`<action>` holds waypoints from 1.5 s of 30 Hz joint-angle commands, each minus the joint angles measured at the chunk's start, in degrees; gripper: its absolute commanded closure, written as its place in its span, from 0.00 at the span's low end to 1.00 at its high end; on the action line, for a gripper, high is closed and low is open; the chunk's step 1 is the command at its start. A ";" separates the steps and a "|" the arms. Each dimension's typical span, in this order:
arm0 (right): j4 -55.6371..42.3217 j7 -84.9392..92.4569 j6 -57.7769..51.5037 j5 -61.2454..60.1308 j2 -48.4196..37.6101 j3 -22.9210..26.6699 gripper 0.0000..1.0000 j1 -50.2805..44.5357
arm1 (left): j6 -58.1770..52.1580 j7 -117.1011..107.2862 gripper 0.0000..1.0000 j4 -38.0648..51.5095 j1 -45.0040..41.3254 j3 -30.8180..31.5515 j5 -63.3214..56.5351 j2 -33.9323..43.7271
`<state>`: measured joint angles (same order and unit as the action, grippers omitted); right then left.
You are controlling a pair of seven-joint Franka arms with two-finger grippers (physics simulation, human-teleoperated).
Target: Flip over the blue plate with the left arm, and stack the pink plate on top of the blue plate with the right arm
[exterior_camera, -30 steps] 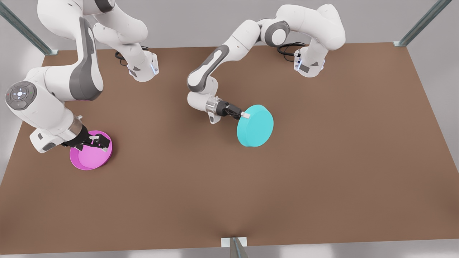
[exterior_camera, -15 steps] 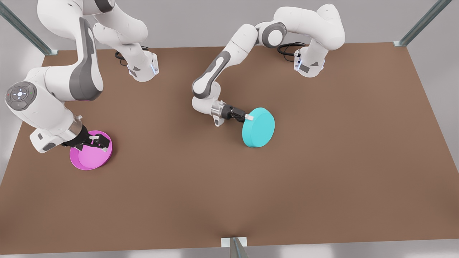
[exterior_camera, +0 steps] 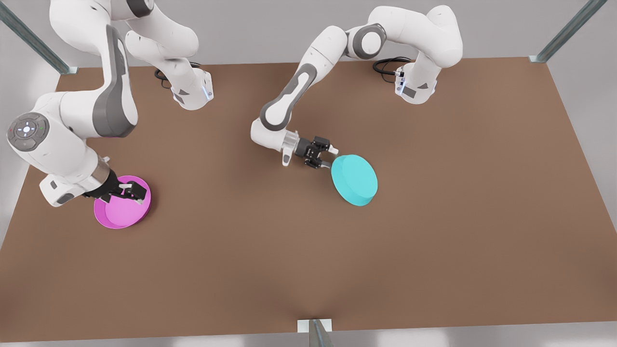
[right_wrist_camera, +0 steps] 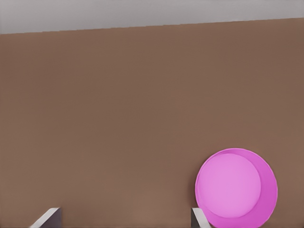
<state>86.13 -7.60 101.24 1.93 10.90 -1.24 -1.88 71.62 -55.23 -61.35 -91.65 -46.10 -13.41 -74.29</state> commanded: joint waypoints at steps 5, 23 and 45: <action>-0.09 0.04 0.01 0.00 0.35 0.00 0.00 0.29 | 1.41 -6.74 0.00 1.06 -1.42 -0.83 12.88 0.02; 26.37 27.64 19.61 -2.90 6.94 -7.91 0.00 32.81 | 13.11 50.04 0.00 -21.27 75.30 43.99 14.47 66.29; 25.93 37.83 32.97 -3.25 23.02 -8.34 0.69 45.47 | 6.16 50.48 0.00 -15.64 75.57 44.08 14.38 64.18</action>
<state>111.75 32.32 133.77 -5.28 34.23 -9.70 44.20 77.65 -4.77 -76.99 -16.19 -2.02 1.17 -10.11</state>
